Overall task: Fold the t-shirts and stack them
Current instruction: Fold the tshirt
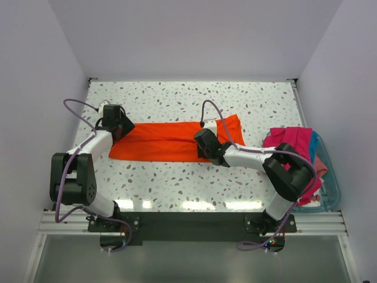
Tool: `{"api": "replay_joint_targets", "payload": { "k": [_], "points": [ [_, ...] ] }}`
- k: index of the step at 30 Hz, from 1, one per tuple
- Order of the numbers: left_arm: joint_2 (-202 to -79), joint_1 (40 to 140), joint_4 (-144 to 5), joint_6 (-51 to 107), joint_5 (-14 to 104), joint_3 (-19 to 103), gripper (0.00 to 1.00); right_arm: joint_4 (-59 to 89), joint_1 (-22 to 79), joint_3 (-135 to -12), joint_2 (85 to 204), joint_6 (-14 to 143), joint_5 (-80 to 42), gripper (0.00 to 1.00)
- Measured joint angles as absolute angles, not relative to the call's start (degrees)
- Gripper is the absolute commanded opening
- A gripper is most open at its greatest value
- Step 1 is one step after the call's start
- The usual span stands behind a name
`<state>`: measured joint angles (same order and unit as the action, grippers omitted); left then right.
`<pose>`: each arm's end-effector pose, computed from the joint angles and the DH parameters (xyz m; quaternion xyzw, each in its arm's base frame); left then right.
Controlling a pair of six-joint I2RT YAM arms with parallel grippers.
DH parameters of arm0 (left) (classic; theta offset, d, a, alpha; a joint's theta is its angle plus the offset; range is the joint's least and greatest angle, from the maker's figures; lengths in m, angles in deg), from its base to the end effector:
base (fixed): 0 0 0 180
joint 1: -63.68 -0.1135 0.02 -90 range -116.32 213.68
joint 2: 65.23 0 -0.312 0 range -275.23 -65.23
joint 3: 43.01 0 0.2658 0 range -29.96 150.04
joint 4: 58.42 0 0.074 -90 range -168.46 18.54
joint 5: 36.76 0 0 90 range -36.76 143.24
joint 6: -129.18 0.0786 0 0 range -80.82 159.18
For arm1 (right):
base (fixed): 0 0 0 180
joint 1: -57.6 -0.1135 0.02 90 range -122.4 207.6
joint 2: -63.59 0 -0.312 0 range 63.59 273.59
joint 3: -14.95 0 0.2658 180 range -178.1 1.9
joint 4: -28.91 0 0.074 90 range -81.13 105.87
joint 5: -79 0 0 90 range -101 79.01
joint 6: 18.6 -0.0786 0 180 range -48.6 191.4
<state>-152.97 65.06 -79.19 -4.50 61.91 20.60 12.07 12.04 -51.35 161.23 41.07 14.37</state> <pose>0.3579 0.0032 0.2095 -0.3593 0.8484 -0.0820 0.3800 0.2937 0.2514 0.1764 -0.0431 0.9137 0.0523 0.4007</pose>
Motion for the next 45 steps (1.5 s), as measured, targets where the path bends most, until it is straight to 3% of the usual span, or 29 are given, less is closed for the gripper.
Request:
{"api": "replay_joint_targets", "payload": {
  "k": [3, 9, 14, 23, 32, 35, 39, 45],
  "points": [
    [-152.9, 65.1, -78.2, -3.6, 59.5, 20.1, 0.59, 11.9, 11.9, -50.9, 159.6, 42.0, 16.8, 0.54],
    [-152.8, 69.1, -76.6, -1.6, 56.2, 20.1, 0.6, 8.9, 17.2, -54.5, 154.9, 43.9, 19.1, 0.54],
    [-154.3, 78.8, -76.1, 0.4, 55.5, 22.6, 0.58, 4.7, 25.8, -63.5, 159.7, 46.7, 17.8, 0.55],
    [-164.3, 94.7, -75.4, 5.1, 56.8, 32.6, 0.56, -0.5, 27.1, -73.7, 171.8, 50.0, 13.9, 0.55],
    [-169.8, 103.1, -75.4, 8.8, 58.3, 37.1, 0.56, -2.9, 27.1, -73.0, 172.8, 49.7, 13.0, 0.39],
    [-170.3, 103.7, -75.3, 8.8, 58.7, 37.1, 0.56, -2.9, 27.1, -71.1, 172.7, 49.5, 12.9, 0.21],
    [-171.0, 104.5, -74.9, 8.9, 59.0, 37.1, 0.56, -2.8, 27.1, -67.8, 171.7, 48.9, 12.9, 0.05],
    [-172.1, 106.5, -73.7, 8.9, 59.6, 37.2, 0.56, -2.3, 27.1, -62.2, 165.8, 47.4, 12.3, 0.0]
  ]
}}
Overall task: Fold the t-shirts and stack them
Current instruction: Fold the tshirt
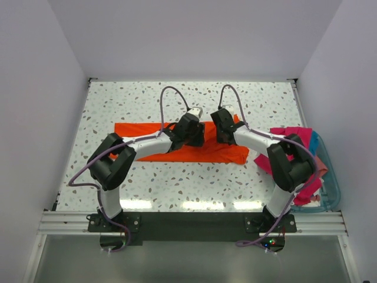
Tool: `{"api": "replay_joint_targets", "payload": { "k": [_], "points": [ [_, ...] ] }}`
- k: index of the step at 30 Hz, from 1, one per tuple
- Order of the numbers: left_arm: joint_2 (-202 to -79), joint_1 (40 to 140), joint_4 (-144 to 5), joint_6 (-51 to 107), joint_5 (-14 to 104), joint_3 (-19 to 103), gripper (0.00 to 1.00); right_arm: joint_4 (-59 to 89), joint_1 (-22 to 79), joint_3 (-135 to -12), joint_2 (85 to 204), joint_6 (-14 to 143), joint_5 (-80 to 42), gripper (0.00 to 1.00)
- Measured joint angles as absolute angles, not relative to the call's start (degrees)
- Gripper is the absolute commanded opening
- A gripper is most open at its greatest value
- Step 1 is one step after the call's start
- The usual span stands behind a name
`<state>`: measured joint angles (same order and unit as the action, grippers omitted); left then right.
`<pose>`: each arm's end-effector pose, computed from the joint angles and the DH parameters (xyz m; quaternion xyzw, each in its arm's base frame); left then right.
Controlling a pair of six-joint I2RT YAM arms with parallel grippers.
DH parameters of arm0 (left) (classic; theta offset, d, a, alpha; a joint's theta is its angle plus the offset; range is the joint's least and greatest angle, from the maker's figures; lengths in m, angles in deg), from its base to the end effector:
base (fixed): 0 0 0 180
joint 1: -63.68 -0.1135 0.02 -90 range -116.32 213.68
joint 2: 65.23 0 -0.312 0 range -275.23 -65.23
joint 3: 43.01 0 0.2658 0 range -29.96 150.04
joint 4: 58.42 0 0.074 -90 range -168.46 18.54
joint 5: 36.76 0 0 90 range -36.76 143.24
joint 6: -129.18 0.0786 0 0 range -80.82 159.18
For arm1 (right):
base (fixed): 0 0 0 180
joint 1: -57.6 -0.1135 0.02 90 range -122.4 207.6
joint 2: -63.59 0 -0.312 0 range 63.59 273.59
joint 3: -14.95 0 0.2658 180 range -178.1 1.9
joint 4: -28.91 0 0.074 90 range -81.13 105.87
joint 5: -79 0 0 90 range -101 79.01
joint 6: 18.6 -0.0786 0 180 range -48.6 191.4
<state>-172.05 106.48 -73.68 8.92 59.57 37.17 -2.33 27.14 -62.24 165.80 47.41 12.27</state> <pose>0.3442 -0.3069 0.1914 0.0772 0.9088 -0.2017 0.3570 0.3675 0.1801 0.1844 0.0055 0.9391 -0.0416 0.3410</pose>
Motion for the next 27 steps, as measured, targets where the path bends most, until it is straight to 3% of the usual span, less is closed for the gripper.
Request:
{"api": "replay_joint_targets", "payload": {
  "k": [13, 27],
  "points": [
    [-173.3, 109.3, -73.7, 10.4, 62.7, 38.0, 0.46, 0.2, 27.1, -53.6, 155.6, 44.1, 9.8, 0.0],
    [-173.3, 110.2, -74.5, 10.9, 64.6, 36.4, 0.25, 0.8, 27.1, -45.5, 146.9, 42.6, 5.7, 0.0]
  ]
}}
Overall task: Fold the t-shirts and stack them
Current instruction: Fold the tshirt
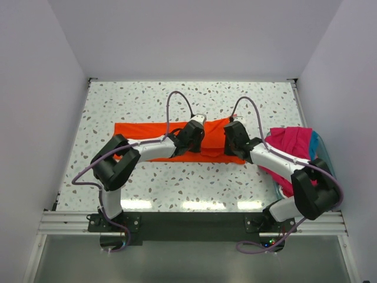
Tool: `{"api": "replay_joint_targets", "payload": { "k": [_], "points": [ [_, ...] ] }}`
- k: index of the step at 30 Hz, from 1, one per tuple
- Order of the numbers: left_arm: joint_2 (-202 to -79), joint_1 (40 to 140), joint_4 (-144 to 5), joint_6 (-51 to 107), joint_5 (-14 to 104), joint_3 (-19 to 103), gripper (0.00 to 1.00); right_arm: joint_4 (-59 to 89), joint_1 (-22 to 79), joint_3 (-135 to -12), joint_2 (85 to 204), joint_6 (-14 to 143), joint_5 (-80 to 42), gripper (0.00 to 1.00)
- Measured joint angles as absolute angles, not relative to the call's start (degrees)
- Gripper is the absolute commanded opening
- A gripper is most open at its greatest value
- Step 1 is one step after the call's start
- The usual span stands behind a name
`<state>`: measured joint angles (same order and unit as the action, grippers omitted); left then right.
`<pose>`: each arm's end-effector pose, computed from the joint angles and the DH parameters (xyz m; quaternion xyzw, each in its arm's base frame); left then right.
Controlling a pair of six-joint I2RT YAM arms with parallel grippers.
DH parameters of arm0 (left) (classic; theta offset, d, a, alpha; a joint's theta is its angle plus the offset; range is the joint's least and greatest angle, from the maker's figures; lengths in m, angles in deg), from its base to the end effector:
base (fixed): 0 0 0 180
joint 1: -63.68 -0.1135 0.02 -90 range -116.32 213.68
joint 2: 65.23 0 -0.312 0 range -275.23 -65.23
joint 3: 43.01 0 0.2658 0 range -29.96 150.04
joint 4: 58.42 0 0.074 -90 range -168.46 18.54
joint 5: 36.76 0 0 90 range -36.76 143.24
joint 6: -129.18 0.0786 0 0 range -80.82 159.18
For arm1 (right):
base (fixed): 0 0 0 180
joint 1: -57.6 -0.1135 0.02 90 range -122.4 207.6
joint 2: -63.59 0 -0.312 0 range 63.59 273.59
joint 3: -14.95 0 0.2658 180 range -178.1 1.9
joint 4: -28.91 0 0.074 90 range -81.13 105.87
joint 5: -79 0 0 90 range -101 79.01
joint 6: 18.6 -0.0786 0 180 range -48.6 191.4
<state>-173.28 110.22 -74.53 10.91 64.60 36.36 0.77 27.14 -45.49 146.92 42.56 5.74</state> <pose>0.3256 -0.3211 0.1762 0.1083 0.9130 -0.1598 0.3593 0.2895 0.1440 0.2039 0.0354 0.9333 0.0440 0.3547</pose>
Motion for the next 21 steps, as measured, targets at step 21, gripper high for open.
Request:
{"api": "replay_joint_targets", "payload": {
  "k": [21],
  "points": [
    [-160.7, 102.8, -82.2, 12.8, 67.4, 36.4, 0.41, -4.0, 27.1, -48.3, 140.0, 40.5, 3.0, 0.39]
  ]
}}
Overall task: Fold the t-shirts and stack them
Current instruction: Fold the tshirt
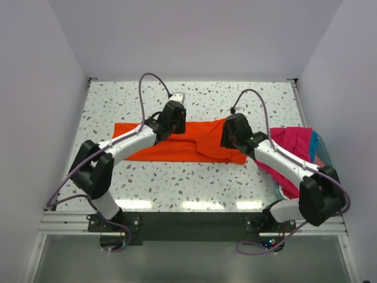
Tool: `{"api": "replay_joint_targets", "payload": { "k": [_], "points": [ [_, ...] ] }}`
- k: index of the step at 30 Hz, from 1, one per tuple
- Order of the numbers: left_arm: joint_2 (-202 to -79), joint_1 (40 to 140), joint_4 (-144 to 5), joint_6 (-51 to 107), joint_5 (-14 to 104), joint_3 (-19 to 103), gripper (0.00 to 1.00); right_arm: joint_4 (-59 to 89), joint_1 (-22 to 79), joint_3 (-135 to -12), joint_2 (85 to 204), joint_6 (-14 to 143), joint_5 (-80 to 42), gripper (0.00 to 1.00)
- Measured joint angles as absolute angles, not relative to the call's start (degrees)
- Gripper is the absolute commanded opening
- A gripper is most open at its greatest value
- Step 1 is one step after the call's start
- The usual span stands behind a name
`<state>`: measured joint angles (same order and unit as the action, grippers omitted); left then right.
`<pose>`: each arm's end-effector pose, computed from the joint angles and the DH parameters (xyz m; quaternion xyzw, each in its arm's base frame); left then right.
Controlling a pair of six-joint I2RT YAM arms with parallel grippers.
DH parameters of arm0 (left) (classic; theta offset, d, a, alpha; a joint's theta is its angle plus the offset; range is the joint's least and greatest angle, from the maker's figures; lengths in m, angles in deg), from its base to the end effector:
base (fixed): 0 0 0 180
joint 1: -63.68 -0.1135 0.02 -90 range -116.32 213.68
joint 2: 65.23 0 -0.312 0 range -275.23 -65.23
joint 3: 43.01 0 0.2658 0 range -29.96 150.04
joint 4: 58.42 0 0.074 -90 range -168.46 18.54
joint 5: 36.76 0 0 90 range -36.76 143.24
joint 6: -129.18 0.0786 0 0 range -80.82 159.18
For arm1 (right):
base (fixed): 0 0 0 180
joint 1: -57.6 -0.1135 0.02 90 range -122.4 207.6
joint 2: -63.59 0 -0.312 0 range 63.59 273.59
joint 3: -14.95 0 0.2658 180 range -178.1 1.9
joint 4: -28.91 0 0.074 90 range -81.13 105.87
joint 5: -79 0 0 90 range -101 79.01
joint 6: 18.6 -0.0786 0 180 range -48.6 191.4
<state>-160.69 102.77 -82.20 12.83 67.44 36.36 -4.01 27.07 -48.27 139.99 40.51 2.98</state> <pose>0.3384 -0.2501 0.2541 0.0477 0.8991 -0.1330 0.4142 0.2764 0.1409 0.2479 0.0484 0.9205 0.0924 0.3766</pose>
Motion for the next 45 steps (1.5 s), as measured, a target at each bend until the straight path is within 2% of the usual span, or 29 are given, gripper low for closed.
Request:
{"api": "replay_joint_targets", "payload": {
  "k": [4, 9, 20, 29, 31, 35, 41, 45],
  "points": [
    [-165.2, 97.0, -86.4, 12.8, 71.8, 42.2, 0.39, -2.4, 27.1, -53.0, 147.5, 39.8, 2.3, 0.38],
    [-170.9, 95.1, -90.0, 12.8, 74.8, 43.9, 0.38, -1.7, 27.1, -52.8, 154.0, 38.8, 0.7, 0.38],
    [-174.8, 94.1, -92.3, 12.6, 74.9, 41.0, 0.35, 0.3, 27.1, -46.3, 154.2, 37.7, -0.3, 0.38],
    [-168.9, 94.1, -89.3, 10.9, 72.7, 31.8, 0.34, 0.9, 27.1, -45.3, 153.5, 37.5, -0.3, 0.38],
    [-168.4, 94.1, -89.1, 10.7, 72.6, 31.2, 0.36, 0.9, 27.1, -45.3, 153.5, 37.5, -0.3, 0.38],
    [-166.2, 94.1, -89.4, 10.9, 72.7, 31.2, 0.48, 0.6, 27.1, -45.3, 152.8, 37.3, -0.2, 0.4],
    [-163.4, 94.0, -92.5, 11.4, 76.4, 35.7, 0.52, -1.4, 27.3, -46.8, 150.8, 37.0, 0.6, 0.44],
    [-162.9, 93.5, -94.7, 11.8, 79.4, 36.9, 0.5, -3.0, 28.2, -50.0, 150.7, 36.8, 2.1, 0.47]
  ]
}}
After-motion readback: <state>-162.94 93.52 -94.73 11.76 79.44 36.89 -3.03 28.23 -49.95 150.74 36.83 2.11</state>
